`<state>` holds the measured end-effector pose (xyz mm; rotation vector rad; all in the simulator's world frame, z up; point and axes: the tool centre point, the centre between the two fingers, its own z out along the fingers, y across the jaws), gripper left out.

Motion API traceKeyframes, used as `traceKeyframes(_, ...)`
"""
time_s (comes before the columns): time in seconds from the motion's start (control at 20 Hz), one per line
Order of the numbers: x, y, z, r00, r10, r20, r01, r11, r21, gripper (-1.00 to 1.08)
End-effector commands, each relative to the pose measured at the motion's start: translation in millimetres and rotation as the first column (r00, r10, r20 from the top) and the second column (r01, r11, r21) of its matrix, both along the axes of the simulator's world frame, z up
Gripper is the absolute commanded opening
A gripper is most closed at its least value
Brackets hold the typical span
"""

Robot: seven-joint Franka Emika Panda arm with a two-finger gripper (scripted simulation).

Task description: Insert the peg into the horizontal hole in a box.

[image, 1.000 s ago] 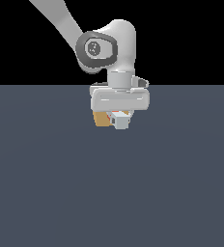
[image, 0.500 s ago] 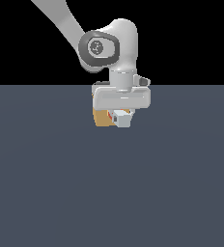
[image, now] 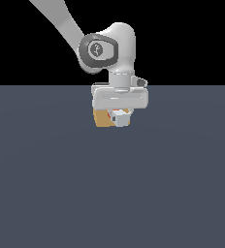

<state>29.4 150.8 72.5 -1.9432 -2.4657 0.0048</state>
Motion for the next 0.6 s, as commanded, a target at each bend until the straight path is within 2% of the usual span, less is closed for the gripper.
traceKeyframes(0.0,-4,18,2,1.000,0.002,0.004,-0.002,1.000,0.002,-1.00)
traceKeyframes(0.3,-13,59,3,1.000,0.002,0.005,-0.002,1.000,0.002,-1.00)
traceKeyframes(0.55,-16,70,3,1.000,0.002,0.006,-0.002,1.000,0.002,-1.00)
